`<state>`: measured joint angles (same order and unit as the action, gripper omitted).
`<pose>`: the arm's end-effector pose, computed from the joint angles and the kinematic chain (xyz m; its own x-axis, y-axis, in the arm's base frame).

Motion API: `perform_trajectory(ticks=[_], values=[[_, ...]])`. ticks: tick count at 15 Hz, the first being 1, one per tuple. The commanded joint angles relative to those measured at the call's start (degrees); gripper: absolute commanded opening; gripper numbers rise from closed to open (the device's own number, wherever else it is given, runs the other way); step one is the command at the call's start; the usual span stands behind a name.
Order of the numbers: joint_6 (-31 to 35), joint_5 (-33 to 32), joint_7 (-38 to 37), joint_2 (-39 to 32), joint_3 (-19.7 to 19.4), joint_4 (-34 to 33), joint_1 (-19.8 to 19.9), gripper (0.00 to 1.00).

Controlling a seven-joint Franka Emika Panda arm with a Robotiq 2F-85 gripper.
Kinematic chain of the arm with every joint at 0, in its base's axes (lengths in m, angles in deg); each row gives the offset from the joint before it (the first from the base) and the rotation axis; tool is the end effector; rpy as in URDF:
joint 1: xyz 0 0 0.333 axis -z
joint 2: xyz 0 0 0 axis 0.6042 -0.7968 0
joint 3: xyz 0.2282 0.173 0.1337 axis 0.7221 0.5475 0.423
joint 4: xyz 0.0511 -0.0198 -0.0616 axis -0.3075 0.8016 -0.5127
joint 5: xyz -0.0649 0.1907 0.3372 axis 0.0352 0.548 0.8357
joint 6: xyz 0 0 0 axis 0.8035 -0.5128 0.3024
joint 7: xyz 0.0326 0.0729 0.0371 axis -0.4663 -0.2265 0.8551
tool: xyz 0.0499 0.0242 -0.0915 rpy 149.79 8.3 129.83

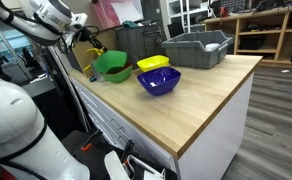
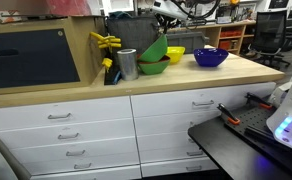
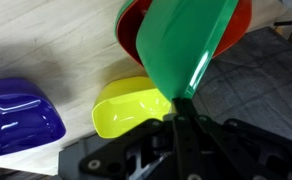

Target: Remove the top green bowl from the stacked bowls and place it in between the blue and yellow bowls

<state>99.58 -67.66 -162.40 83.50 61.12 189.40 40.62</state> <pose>0.4275 0.2095 0.4450 0.5588 -0.6309 0.5383 -0.5575 -0.7663 -0.3194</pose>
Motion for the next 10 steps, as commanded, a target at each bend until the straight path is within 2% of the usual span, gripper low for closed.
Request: perform_trajectory(ticks=[1,6,10], values=[[0.7,3.1,3.6,4.4,-2.9,0.9,-2.1,0.01],[0.0,5.9,7.0,8.2,-5.3,1.4,-3.2,0.01],[-0.6,7.0,10.0,10.9,-6.1,2.7,-2.5,0.01]])
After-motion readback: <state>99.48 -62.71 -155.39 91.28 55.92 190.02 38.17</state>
